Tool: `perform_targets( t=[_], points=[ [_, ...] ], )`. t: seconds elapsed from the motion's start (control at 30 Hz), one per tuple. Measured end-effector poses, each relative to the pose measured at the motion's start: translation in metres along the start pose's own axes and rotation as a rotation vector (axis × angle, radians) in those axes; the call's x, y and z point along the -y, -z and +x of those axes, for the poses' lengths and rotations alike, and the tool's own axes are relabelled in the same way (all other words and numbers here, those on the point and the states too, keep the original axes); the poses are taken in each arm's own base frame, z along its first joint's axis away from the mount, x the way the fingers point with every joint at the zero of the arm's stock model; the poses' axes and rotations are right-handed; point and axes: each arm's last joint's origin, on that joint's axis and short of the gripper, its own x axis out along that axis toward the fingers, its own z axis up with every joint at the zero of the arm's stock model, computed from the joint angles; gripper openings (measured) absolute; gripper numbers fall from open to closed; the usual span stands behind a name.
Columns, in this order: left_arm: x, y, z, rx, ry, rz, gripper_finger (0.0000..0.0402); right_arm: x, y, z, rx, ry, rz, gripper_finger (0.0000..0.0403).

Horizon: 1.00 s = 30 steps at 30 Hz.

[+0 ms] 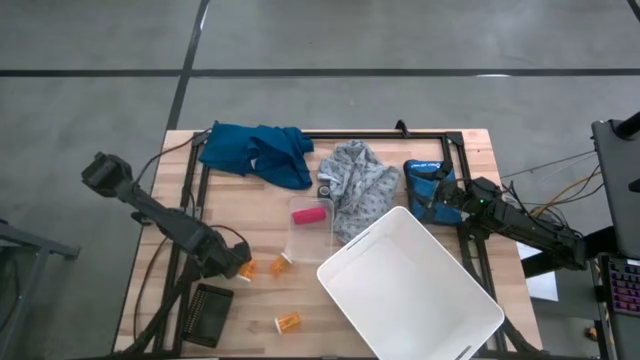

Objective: Pick & Place Medicine items
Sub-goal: Put the light green bandage into the transparent bin

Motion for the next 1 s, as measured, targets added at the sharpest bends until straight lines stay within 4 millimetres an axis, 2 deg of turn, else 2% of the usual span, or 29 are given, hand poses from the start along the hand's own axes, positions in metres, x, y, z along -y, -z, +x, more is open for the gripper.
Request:
perform_targets(
  t=[0.27,0.47,0.73,1.0],
  points=[
    [-0.003,-0.003,-0.015,-0.032,0.083,0.005,0.0195,0.0,0.0,0.0,0.0,0.0,0.0,0.024],
    [0.001,0.0,-0.032,0.033,0.186,0.08,0.0196,0.0,0.0,0.0,0.0,0.0,0.001,0.024],
    [0.014,0.004,-0.056,0.257,0.428,0.286,0.0196,0.0,0.0,0.0,0.0,0.0,0.0,0.024],
    [0.033,-0.005,-0.066,0.461,0.526,0.458,0.0196,0.0,0.0,0.0,0.0,0.0,0.0,0.024]
  ],
)
